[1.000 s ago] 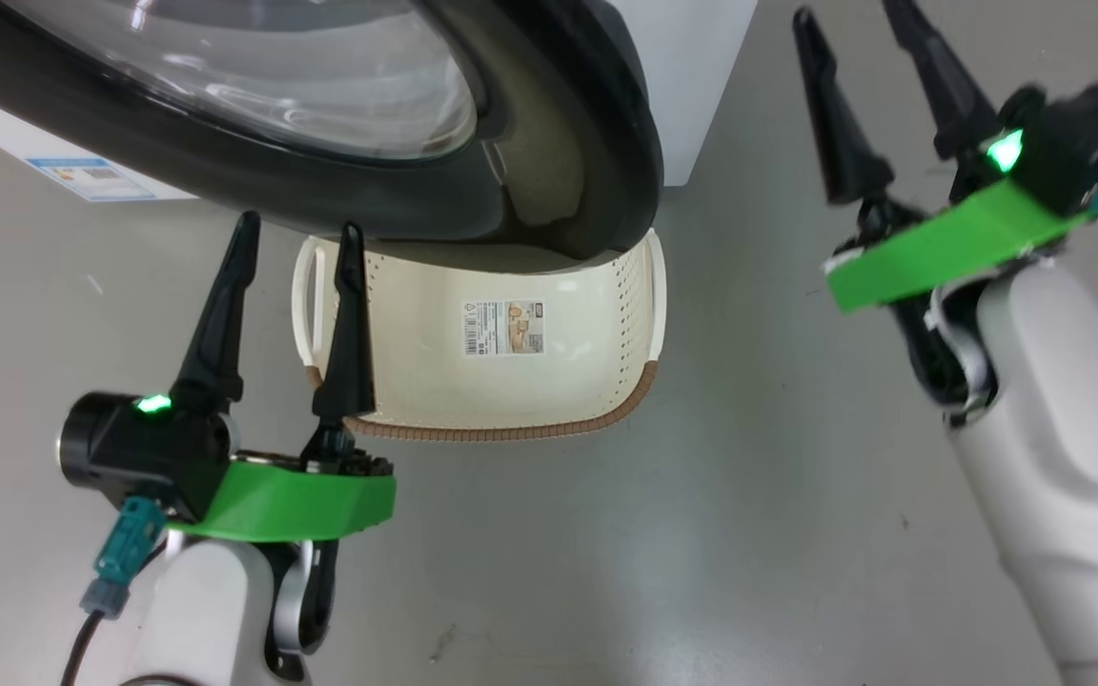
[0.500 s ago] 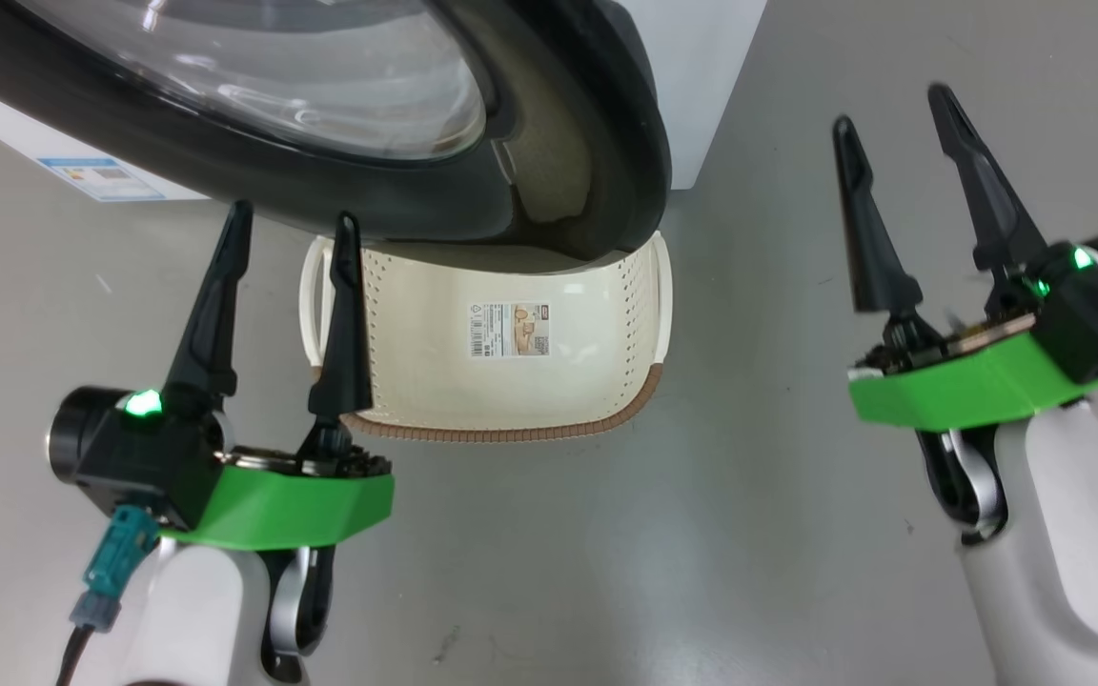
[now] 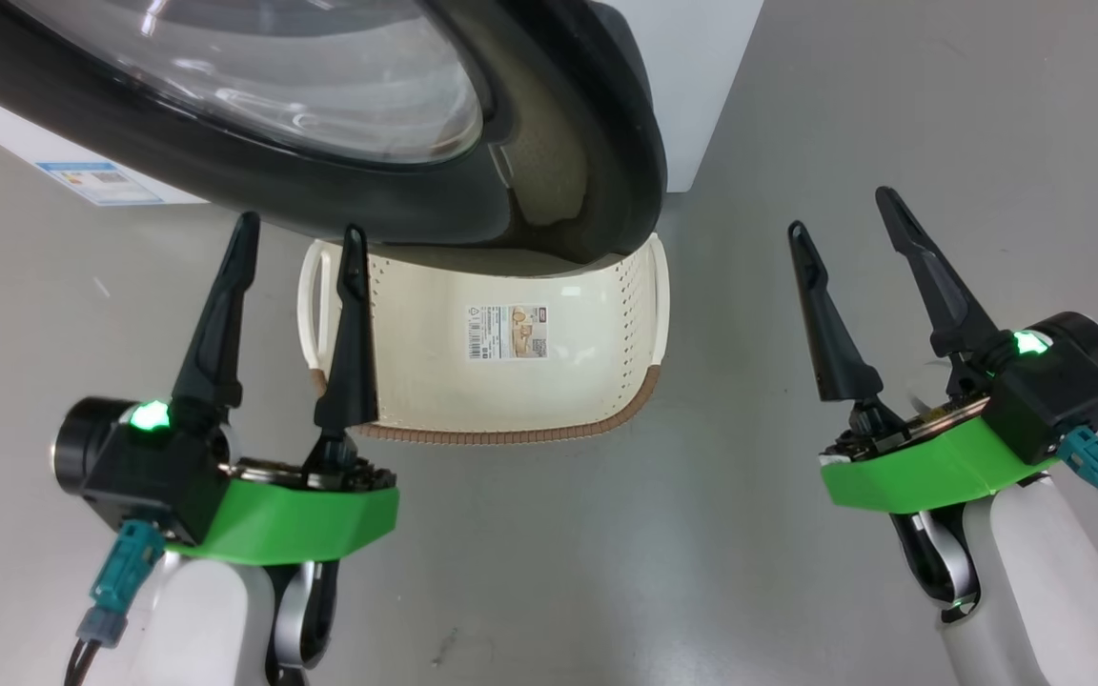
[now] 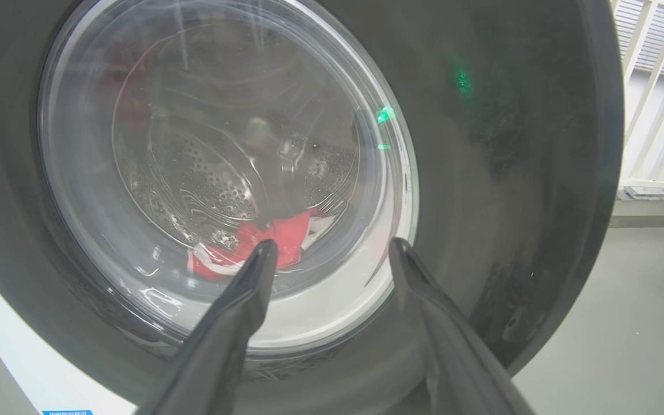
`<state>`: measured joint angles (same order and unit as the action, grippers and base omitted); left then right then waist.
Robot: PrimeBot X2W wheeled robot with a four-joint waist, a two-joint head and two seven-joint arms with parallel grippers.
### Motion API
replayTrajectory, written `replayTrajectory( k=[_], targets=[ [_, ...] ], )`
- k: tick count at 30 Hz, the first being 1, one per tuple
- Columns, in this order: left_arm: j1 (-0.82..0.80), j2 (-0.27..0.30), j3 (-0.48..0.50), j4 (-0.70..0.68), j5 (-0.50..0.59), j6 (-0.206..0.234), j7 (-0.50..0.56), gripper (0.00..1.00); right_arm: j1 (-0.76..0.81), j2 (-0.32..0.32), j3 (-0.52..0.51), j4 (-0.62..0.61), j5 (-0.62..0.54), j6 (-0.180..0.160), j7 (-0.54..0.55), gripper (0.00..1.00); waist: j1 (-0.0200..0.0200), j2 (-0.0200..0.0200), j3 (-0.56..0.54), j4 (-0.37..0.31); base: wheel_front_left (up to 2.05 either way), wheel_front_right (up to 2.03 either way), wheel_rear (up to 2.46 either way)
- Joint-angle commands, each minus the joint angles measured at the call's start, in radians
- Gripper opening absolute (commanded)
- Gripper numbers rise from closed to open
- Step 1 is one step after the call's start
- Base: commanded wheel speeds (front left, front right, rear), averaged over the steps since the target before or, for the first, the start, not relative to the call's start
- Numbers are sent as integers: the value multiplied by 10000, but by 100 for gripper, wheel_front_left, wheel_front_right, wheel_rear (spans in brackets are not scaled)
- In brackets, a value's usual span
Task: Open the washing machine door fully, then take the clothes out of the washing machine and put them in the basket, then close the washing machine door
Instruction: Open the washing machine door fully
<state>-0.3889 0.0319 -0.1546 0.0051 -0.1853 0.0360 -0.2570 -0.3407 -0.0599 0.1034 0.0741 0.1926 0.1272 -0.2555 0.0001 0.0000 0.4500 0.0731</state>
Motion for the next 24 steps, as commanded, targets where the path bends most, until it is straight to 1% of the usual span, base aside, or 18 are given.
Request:
replayTrajectory(
  k=[1,10,11,12,13,16,19,21,24],
  targets=[
    [138,183,277,-321,97,90,-47,100,207,95,254,-335,-7,35,-62,100,0,0,9,-6,0,0,0],
    [148,183,292,-376,132,124,-47,100,175,96,126,-413,-16,35,-62,100,0,0,67,-20,0,0,0],
    [152,183,293,-381,134,128,-47,100,162,96,105,-419,-5,35,-62,46,0,0,66,-19,0,0,0],
    [156,183,293,-385,137,131,-47,100,142,96,83,-445,3,35,-62,18,0,0,74,-15,0,0,0],
    [160,183,296,-391,138,136,-47,100,124,96,100,-464,-22,35,-62,0,0,0,81,-14,0,0,0],
    [172,183,300,-397,118,151,-47,100,36,96,146,-456,41,35,-62,0,0,0,96,-6,0,0,0],
    [173,183,304,-387,119,150,-47,100,-164,96,263,-404,416,35,-62,0,0,0,103,-10,0,0,0],
    [162,183,303,-380,128,144,-47,100,-358,96,489,-314,1013,35,-62,0,0,0,101,-9,0,0,0],
    [159,183,285,-363,154,126,-47,100,-680,96,780,40,2707,35,-62,0,0,0,69,-9,0,0,0]
  ],
)
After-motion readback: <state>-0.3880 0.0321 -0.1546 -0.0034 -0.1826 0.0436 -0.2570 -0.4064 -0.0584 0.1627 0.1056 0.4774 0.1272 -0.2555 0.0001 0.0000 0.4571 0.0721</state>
